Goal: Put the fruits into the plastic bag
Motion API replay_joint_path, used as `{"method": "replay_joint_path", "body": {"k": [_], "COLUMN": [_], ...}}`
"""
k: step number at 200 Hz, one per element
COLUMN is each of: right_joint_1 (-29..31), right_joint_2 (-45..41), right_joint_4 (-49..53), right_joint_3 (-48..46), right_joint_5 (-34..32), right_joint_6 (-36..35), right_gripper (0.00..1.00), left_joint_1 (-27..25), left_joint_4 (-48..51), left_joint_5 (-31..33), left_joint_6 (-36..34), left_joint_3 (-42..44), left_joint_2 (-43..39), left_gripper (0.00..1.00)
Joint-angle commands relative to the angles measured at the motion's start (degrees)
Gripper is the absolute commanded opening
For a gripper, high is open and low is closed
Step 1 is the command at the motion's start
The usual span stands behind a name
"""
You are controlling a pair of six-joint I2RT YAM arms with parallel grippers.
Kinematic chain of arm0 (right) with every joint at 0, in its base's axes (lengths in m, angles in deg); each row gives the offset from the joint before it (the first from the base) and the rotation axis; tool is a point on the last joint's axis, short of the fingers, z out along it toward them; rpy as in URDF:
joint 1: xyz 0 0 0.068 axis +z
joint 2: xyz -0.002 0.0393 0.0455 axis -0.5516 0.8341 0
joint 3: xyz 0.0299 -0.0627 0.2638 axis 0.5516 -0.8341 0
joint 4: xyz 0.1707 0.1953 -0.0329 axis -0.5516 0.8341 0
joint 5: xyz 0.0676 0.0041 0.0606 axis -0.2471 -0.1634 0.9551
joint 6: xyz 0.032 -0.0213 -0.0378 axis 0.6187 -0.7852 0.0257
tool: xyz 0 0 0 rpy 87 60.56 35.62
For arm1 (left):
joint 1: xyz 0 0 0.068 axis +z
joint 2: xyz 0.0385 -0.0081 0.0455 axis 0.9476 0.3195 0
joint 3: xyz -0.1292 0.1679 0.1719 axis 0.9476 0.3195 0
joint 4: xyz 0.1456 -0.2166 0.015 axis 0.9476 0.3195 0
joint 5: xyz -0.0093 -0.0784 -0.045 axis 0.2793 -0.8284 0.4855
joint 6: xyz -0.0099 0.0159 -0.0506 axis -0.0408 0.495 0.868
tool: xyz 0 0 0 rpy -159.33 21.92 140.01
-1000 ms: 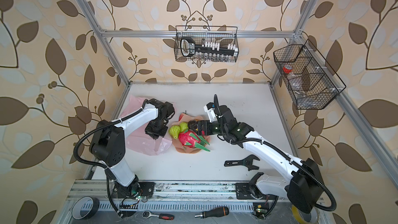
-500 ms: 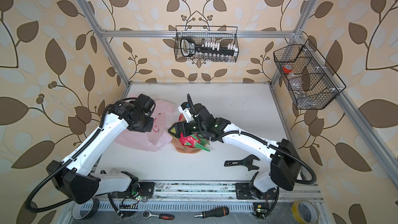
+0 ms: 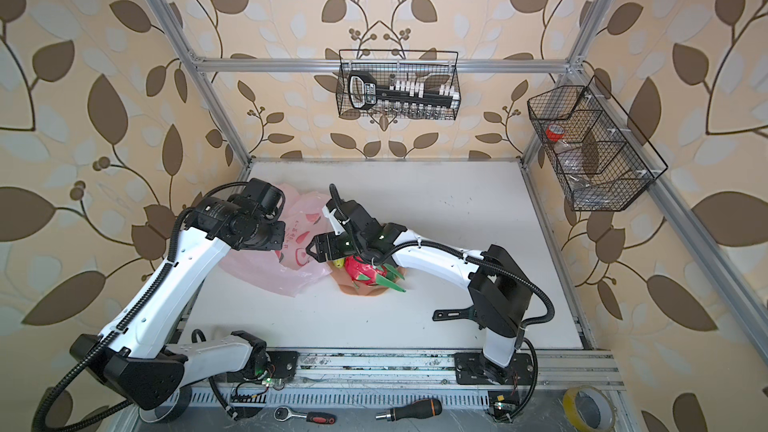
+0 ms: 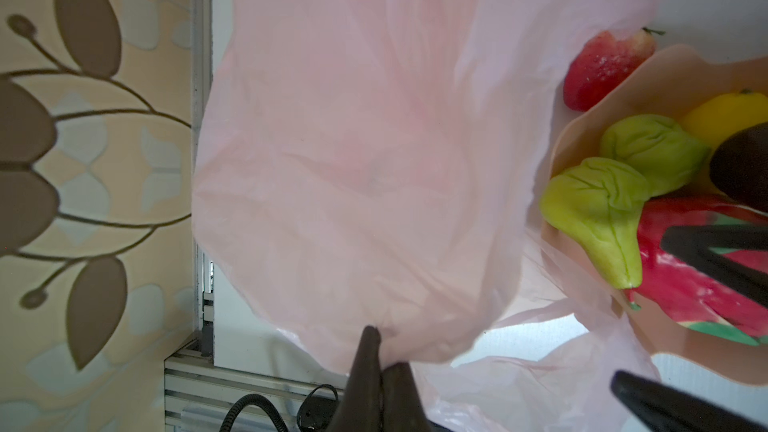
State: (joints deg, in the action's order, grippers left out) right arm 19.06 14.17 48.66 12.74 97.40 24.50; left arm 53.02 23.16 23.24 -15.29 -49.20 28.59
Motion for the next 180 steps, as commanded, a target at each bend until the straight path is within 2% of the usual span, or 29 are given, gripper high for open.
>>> {"method": "replay_joint_path", "body": {"k": [1,31,93,155,180], "right_joint_1": [-3.3,-7.0,-10.7,-11.0,-10.8], "right_joint_2": [0.2,4.0,20.7,27.9,31.8], "right_joint_4": [4.0,11.0,26.3,30.4,34.2], "right_joint_3": [5.5,11.7,31.5,36.0,40.6], "right_joint_5": [-6.5,-9.5,-10.8,-13.9,-15.5], "right_joint_6": [-2.0,-6.5,-15.8,-19.8,-21.7], "right_gripper": [0.88,0.91,0.95,0.96,0.96], "left_joint_1": [1.6,2.9,4.7,11.1,13.6], "left_joint_4": [-0.2,-1.8,-3.6,-5.1,-6.0], "left_joint_5": [-1.9,-5.2,-10.2,-10.7,-12.0], "left_joint_6": [-1.4,-1.6,-2.4,-3.2,-4.6], "left_joint_3": [-1.2,-0.5,0.3,4.0,3.9], "left_joint_2": [-1.4,-2.1,-1.4,-0.9,-0.5], "left_gripper": [0.01,0.01,0.02,0.01,0.01]}}
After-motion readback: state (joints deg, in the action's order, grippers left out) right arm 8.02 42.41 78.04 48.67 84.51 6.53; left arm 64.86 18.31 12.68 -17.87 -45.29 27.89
